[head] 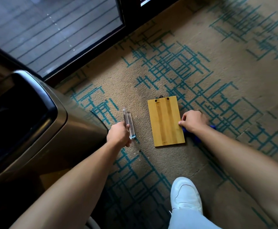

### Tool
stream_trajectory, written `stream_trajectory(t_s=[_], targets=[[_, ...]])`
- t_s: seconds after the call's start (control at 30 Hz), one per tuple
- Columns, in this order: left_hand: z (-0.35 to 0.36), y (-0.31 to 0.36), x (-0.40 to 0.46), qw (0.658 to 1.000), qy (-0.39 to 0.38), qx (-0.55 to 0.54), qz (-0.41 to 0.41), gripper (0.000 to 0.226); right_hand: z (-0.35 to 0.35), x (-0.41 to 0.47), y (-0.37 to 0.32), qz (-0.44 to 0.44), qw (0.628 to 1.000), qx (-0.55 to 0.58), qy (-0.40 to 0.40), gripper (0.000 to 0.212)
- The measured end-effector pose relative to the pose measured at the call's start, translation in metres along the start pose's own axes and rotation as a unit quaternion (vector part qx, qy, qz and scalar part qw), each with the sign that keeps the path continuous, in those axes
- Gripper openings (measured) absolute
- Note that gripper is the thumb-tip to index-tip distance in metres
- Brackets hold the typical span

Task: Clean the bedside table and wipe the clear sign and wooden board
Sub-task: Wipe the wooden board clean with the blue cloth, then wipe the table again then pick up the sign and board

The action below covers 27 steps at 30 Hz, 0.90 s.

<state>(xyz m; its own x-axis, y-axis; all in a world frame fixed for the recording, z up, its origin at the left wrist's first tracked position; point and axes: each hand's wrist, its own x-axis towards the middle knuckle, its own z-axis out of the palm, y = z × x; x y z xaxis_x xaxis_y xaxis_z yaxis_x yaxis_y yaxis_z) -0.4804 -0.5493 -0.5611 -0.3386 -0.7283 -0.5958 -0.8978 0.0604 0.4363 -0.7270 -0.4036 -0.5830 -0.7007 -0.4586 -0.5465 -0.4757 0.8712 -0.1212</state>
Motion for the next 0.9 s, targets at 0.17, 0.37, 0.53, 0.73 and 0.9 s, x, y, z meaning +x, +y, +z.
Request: stream_trajectory(t_s=[0.17, 0.37, 0.53, 0.73, 0.9], targets=[[-0.007, 0.002, 0.004, 0.998, -0.015, 0.066, -0.002, 0.035, -0.014, -0.013, 0.025, 0.006, 0.995, 0.095, 0.005, 0.03], [-0.027, 0.012, -0.006, 0.982, 0.158, 0.106, -0.005, 0.058, -0.05, -0.06, 0.041, -0.006, 0.916, 0.398, -0.051, 0.047], [-0.039, 0.062, -0.03, 0.981, 0.037, -0.121, 0.145, 0.034, -0.072, -0.118, 0.029, -0.122, 0.847, 0.512, -0.074, 0.038], [-0.045, 0.108, -0.101, 0.915, -0.106, -0.216, 0.325, 0.079, -0.119, -0.167, -0.004, -0.215, 0.702, 0.679, -0.022, 0.025], [-0.061, 0.124, -0.145, 0.836, -0.181, -0.335, 0.396, 0.052, -0.155, -0.208, -0.03, -0.269, 0.648, 0.712, 0.026, 0.023]])
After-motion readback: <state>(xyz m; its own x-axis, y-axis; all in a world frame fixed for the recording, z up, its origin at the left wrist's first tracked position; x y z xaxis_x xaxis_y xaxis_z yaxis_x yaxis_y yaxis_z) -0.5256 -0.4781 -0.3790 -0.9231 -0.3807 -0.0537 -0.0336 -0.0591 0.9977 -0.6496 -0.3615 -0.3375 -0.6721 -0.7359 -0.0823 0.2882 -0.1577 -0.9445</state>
